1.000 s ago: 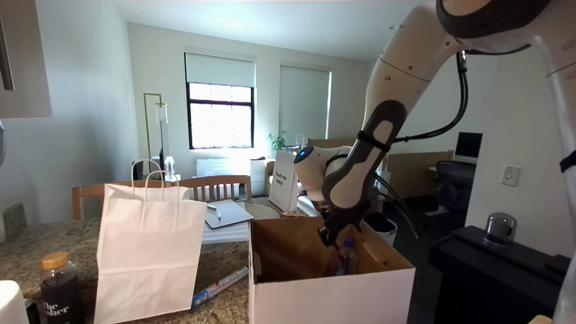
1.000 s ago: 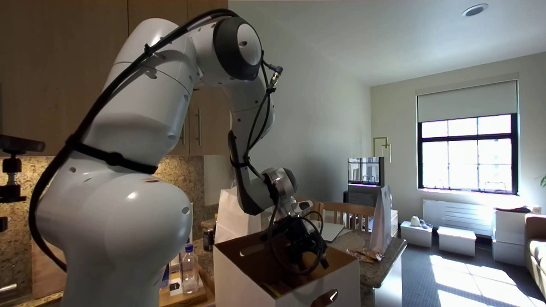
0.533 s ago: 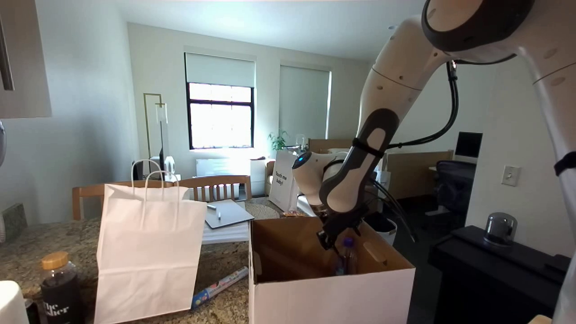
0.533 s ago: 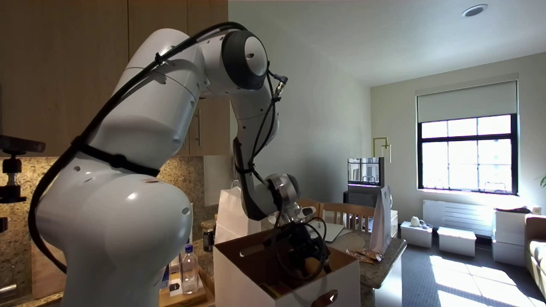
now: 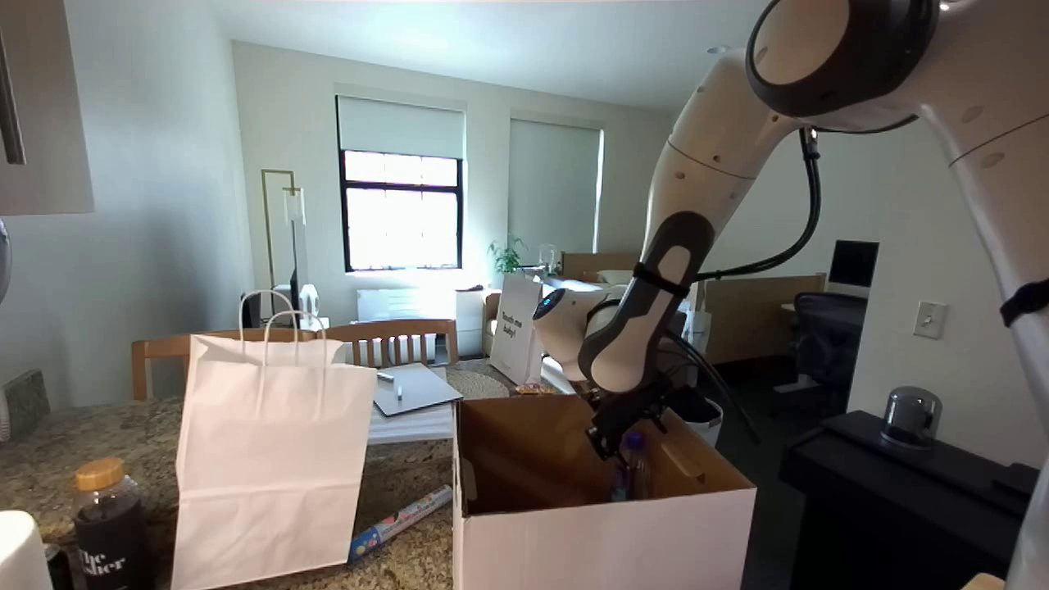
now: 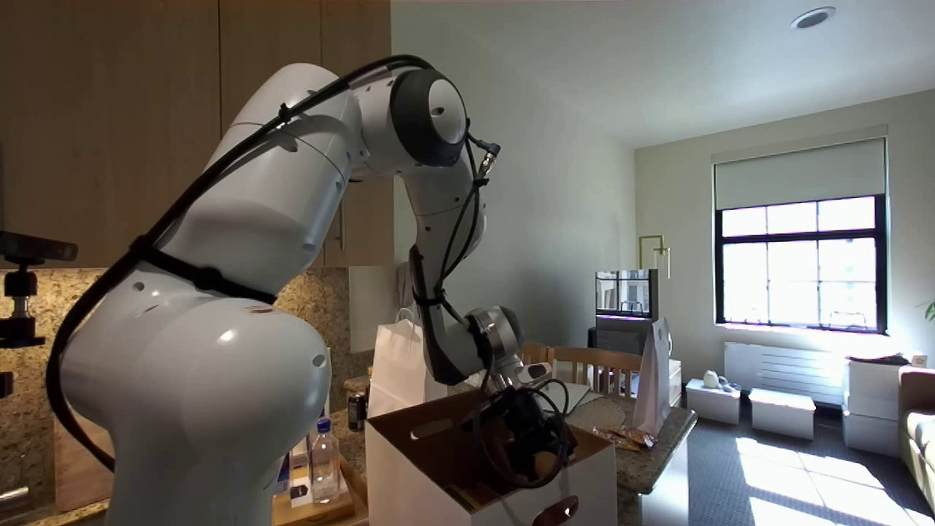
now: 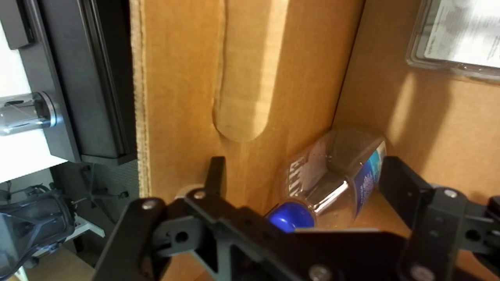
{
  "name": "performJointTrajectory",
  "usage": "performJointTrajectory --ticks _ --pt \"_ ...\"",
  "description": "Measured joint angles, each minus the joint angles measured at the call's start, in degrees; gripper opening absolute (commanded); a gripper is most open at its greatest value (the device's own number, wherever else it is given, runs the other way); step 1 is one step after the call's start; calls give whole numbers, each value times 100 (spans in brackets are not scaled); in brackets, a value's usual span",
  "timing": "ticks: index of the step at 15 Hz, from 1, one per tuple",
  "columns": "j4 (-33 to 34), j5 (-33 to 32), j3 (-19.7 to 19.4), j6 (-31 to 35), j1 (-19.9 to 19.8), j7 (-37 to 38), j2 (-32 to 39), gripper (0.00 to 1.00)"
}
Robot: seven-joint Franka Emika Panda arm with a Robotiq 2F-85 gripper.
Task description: Remove the water bottles from the box
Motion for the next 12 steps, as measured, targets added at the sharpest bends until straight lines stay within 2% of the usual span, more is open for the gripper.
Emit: performJointTrajectory --ticks 7,8,9,12 --pt "664 39 -91 94 0 -54 551 100" --pt "728 39 -106 100 0 -54 604 94" --pt "781 39 -120 100 0 -54 648 74" --pt "875 164 -148 100 0 -55 754 53"
